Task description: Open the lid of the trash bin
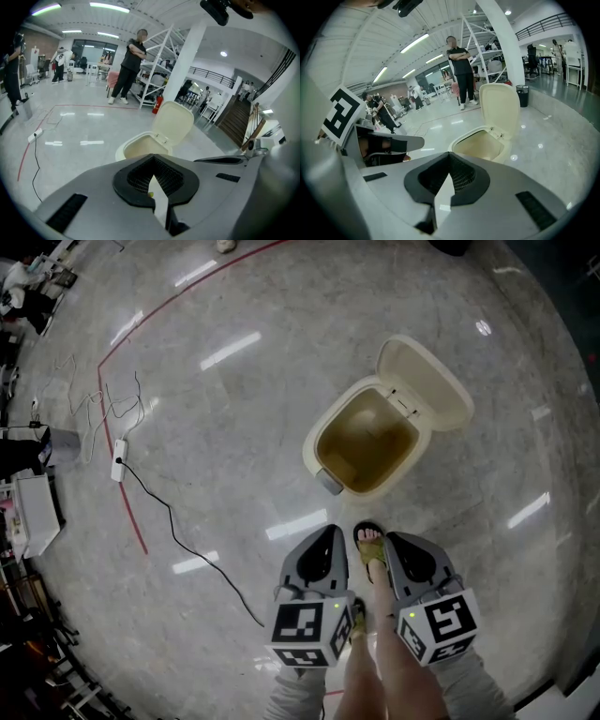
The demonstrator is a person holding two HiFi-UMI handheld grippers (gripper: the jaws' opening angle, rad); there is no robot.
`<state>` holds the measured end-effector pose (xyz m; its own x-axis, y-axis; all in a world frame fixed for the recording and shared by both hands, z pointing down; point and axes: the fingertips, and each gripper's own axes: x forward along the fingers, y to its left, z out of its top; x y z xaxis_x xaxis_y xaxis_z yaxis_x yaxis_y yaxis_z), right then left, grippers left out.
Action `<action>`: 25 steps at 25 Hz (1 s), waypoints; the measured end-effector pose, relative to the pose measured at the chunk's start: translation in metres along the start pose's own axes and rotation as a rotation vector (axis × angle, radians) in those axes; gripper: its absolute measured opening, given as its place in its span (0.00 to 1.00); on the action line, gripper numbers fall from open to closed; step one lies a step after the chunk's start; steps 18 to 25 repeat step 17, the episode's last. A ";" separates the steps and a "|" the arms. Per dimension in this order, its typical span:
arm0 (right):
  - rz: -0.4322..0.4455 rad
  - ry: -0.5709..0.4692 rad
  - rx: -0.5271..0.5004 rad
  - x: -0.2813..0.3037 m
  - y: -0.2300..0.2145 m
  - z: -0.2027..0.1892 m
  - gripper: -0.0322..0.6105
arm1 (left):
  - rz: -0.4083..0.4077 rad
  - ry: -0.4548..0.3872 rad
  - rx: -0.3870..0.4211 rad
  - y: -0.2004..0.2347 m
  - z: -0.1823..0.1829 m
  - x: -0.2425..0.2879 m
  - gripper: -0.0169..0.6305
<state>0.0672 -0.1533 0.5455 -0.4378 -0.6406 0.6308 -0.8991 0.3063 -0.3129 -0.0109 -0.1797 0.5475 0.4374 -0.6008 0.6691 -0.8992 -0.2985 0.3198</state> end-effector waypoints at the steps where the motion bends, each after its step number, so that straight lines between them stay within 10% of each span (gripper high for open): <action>1: -0.001 0.001 0.000 -0.001 0.000 0.000 0.04 | 0.000 0.001 -0.001 0.000 0.000 -0.001 0.03; 25: -0.006 0.001 -0.026 -0.004 -0.005 0.003 0.04 | -0.009 0.018 0.003 -0.003 -0.010 0.005 0.03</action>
